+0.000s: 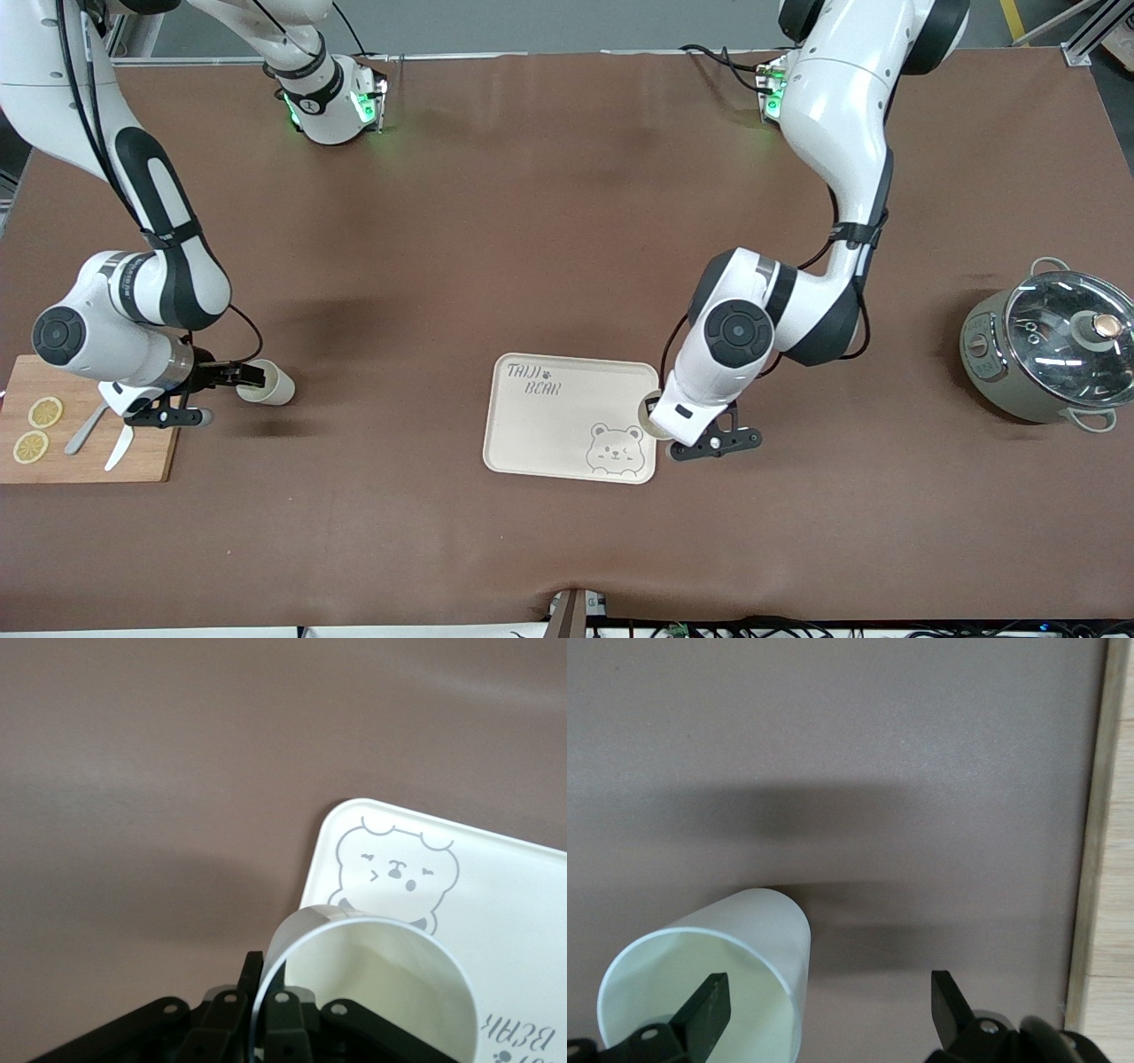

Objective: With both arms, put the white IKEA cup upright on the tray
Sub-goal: 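Carry the cup to the tray while the right gripper grasps its cup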

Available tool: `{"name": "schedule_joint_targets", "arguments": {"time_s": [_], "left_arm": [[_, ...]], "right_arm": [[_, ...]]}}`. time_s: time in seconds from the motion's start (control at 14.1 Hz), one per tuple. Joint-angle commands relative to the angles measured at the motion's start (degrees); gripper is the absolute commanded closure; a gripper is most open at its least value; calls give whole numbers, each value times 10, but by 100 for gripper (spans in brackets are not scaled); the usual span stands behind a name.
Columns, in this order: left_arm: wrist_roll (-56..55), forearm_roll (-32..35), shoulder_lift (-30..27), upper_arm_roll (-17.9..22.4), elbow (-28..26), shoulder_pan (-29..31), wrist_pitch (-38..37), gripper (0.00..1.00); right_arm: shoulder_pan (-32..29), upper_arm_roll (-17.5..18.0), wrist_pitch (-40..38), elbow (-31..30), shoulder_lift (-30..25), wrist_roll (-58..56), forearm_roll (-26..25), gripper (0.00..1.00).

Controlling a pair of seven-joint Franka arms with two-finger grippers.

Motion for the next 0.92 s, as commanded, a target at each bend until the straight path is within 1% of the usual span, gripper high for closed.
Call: {"name": "schedule_joint_targets", "arguments": {"time_s": [0.0,0.14,0.43,0.5,0.78,0.85], "left_arm": [[-30,-13,37,11,39,-21,42,100],[-53,-13,56,7,39,-30,71,100],[-68,-14,70,-3,39,-33,128,100],[-68,-14,78,-5,39,-33,141,100],[-75,-14,85,-5,39,-34,173,100],[-75,-14,86,-1,39,-34,176,100]], "right_arm": [[1,2,6,-3,0,4,-7,0],[1,2,6,-3,1,4,-7,0],[1,2,6,-2,1,4,-7,0],[1,2,6,-2,1,4,-7,3],[1,2,2,0,1,4,-7,52],[1,2,0,1,1,4,-7,62]]}}
